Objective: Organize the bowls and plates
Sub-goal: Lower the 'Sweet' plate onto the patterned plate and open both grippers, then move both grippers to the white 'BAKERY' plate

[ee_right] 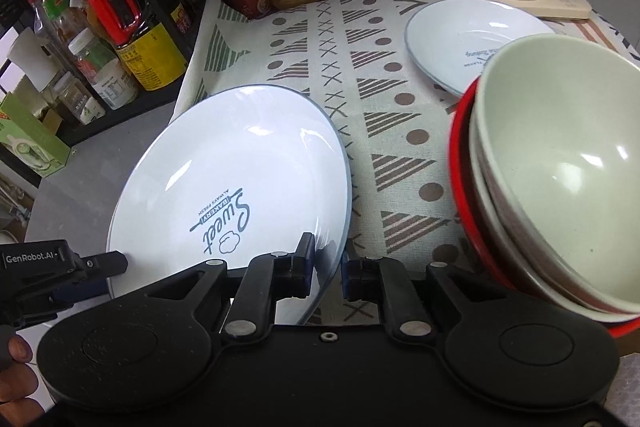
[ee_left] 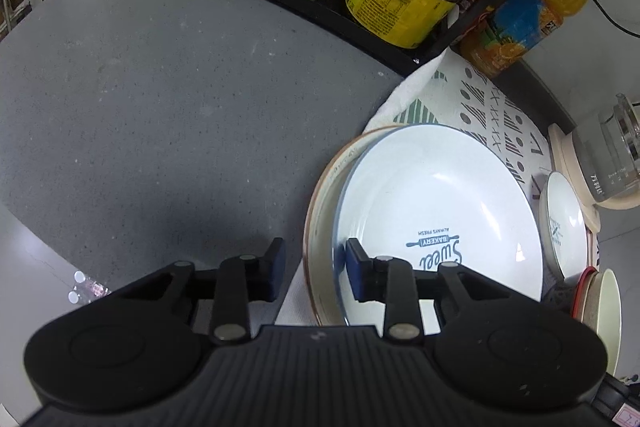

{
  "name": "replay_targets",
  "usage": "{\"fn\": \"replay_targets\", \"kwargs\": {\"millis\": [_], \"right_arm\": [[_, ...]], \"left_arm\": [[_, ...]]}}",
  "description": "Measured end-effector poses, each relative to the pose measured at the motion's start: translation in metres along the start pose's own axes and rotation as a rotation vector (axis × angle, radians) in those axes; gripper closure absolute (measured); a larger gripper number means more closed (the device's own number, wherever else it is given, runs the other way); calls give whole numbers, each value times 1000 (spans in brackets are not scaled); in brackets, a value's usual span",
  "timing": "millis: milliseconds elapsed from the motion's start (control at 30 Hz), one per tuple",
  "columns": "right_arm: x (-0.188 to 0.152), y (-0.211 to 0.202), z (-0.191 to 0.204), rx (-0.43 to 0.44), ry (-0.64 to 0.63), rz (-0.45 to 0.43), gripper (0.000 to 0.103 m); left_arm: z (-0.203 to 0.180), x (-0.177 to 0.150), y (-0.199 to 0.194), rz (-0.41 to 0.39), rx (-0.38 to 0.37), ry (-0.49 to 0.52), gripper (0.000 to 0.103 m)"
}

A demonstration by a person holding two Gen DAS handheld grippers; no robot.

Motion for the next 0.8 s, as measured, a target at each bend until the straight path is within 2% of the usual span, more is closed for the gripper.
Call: {"fn": "replay_targets", "kwargs": {"millis": [33, 200, 467, 600, 700, 767, 800], "right_arm": [[0, 2, 1, 2, -2, 5, 89], [-1, 10, 4, 18, -3, 34, 87], [4, 6, 3, 19, -20, 45, 82], [11, -7, 2, 34, -27, 10, 80], [15, -18, 1, 37, -33, -22, 70], [19, -25, 1, 40, -40, -44, 65], [22, -29, 1, 44, -44, -58, 59]], "left_arm": [[0, 1, 0, -2, -4, -5, 78], [-1, 5, -1, -2, -12, -17, 88], [-3, 7, -5, -12, 30, -1, 90], [-8, 9, -11, -31, 54, 21, 86], [-15, 9, -18, -43, 40, 33, 83], [-19, 8, -23, -48, 42, 38, 76], [-21, 7, -26, -55, 37, 42, 71]]}}
Point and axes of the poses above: each gripper's, at about its wrist camera, not at the fingertips, and y roughly the way its jaws point, z to its left, x to its top, the point moved 6 cm from there along y, roughly the way its jaws point, and after that the axes turned 12 degrees about -y, right-handed, at the moved point
